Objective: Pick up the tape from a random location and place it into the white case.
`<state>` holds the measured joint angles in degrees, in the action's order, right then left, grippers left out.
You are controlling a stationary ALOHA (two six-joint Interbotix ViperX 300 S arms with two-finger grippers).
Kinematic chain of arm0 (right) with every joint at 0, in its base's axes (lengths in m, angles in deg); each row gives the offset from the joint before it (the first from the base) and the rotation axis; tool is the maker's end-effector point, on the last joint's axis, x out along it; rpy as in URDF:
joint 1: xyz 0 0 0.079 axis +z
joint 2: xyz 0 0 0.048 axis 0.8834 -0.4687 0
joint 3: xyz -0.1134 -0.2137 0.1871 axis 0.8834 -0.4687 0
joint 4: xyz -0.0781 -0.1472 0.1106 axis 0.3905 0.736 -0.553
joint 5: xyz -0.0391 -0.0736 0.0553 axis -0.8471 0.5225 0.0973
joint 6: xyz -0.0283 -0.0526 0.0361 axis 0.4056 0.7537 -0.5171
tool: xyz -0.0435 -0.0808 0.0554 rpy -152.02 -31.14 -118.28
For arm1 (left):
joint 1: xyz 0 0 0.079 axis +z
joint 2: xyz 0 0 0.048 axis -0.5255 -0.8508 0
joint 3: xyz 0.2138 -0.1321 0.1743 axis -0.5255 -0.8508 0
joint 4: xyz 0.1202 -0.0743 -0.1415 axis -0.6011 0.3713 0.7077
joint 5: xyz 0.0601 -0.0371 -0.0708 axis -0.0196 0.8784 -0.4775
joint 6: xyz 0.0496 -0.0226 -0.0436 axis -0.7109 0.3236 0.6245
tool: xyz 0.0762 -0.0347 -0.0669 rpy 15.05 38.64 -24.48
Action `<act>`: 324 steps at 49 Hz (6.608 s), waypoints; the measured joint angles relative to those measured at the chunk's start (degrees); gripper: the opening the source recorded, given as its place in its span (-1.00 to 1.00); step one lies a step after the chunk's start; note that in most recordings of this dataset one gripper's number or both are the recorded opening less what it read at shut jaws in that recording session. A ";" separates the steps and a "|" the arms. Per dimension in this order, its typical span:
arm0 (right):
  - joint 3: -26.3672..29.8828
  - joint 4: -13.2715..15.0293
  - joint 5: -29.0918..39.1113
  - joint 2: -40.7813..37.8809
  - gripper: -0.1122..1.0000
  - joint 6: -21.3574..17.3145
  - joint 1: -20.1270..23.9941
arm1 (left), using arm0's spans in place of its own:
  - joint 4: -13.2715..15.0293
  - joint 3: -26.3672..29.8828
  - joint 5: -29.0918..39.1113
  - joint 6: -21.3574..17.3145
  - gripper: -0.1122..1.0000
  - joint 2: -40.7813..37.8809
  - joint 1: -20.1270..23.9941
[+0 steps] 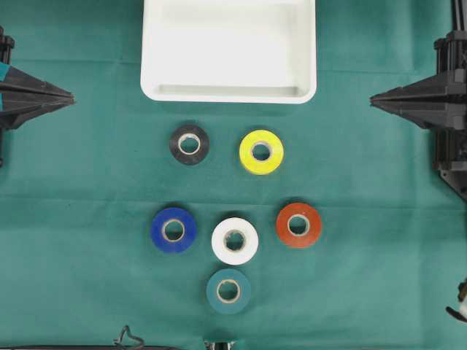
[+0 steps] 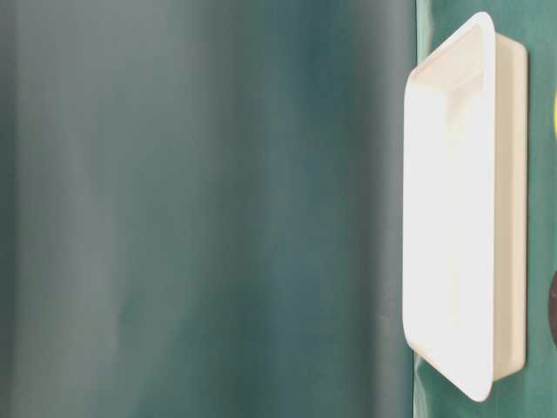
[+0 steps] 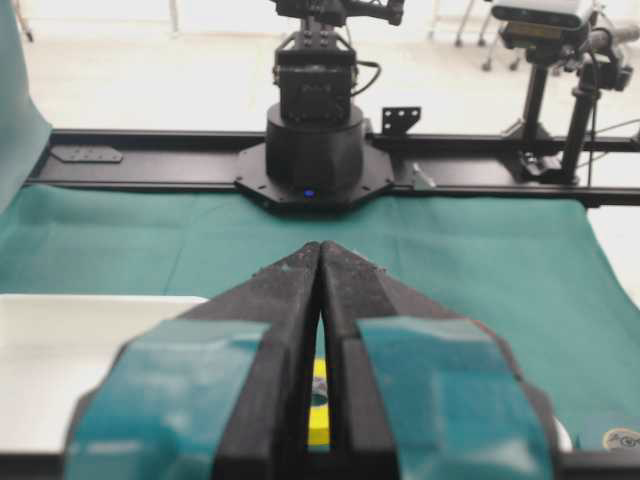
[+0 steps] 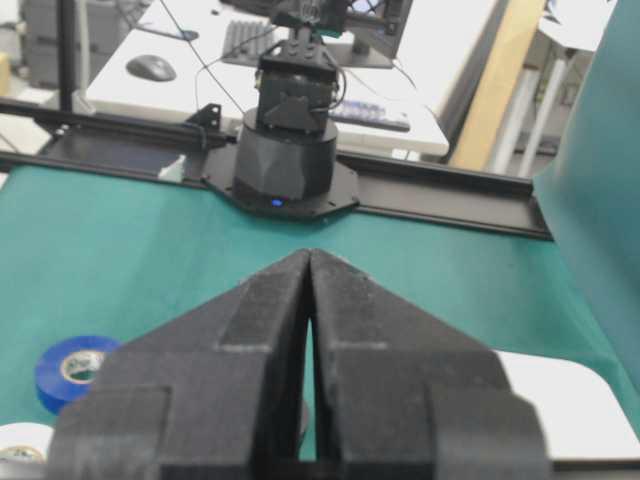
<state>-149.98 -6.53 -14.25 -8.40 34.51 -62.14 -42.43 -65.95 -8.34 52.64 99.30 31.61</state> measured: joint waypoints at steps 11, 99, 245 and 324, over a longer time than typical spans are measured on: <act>1.14 -0.09 4.66 -0.09 -0.80 -0.62 -0.09 | 0.09 0.00 1.93 -0.35 -0.77 -0.26 0.00; 3.16 0.00 13.80 -1.49 0.87 -2.81 -0.35 | 0.18 1.58 4.57 -0.18 1.00 -4.83 -2.99; 3.25 0.09 14.68 -2.29 0.87 -2.72 -0.35 | 0.09 43.07 55.20 0.97 1.00 -53.44 -1.05; 3.16 0.09 14.94 -3.78 0.87 -2.72 -0.35 | 0.09 38.14 42.63 0.97 0.72 -67.24 -2.02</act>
<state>-146.82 -6.44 0.69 -12.18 31.78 -62.49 -42.34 -27.80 34.29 53.61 32.07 29.59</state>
